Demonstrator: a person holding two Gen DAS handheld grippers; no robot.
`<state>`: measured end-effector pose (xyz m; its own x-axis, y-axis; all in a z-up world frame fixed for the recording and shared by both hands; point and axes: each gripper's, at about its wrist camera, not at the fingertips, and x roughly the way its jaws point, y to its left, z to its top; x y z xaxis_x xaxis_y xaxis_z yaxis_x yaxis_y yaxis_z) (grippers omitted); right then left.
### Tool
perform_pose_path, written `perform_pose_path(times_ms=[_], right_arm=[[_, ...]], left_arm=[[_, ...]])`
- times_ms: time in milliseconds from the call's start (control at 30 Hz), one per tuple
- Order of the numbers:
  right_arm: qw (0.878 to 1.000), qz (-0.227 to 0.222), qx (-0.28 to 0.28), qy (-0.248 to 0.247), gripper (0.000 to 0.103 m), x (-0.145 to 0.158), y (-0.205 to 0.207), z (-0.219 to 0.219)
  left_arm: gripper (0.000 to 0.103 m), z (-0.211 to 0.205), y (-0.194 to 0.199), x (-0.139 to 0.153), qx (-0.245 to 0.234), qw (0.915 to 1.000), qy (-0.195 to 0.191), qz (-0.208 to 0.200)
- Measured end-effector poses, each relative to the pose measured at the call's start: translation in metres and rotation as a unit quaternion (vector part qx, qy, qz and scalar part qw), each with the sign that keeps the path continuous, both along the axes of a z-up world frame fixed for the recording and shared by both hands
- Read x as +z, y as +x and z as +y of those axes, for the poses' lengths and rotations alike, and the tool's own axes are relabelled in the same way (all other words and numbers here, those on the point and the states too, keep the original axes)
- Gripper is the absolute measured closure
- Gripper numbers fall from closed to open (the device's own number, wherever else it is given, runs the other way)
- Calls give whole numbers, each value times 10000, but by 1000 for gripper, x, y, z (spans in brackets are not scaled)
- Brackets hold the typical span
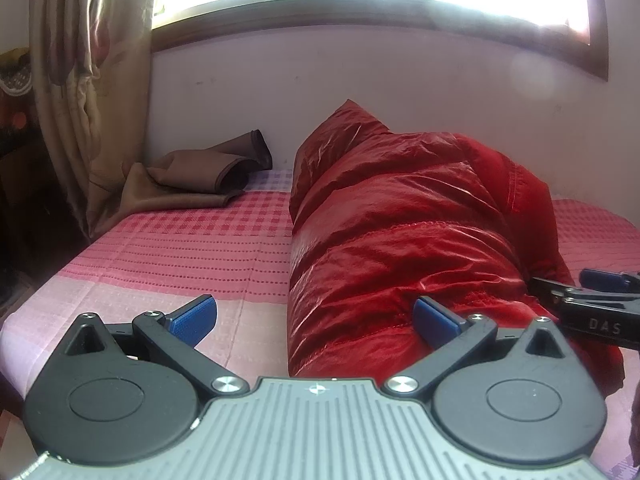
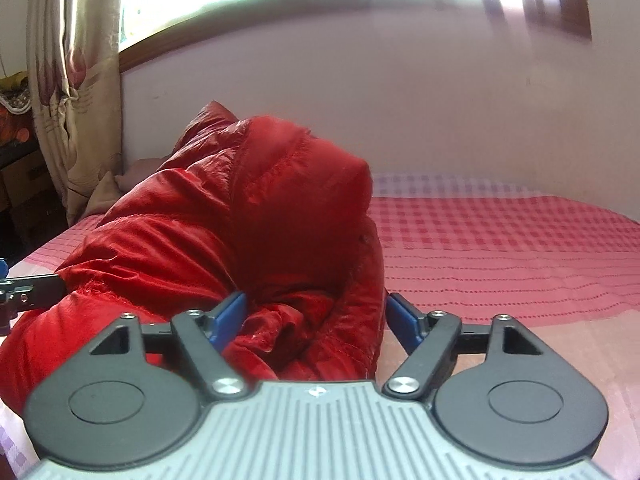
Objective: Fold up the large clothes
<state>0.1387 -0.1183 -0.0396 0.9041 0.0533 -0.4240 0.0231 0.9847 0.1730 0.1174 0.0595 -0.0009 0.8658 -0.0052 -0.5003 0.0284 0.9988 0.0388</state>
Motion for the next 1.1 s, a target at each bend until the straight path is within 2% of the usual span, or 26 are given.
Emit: perform_pose_path(times_ms=[200, 333, 667, 800, 900, 1100], right_arm=[[9999, -25, -36, 93, 18, 5, -14, -5], [9999, -141, -88, -16, 8, 8, -28, 0], [9988, -461, -92, -113, 6, 14, -60, 9], [9985, -492, -193, -124, 5, 15, -72, 14], [9985, -302, -332, -314, 5, 14, -83, 22], [9966, -265, -501, -592, 1, 15, -116, 30]], left_arm=[[0, 1, -1, 0, 29, 10000, -25, 5], [0, 2, -1, 1, 89, 9999, -103, 25], [0, -1, -13, 5, 173, 9995, -237, -78], [0, -5, -18, 6, 192, 9995, -209, 128], [0, -8, -31, 8, 170, 9994, -153, 240], [0, -13, -54, 9, 61, 9985, -142, 520]])
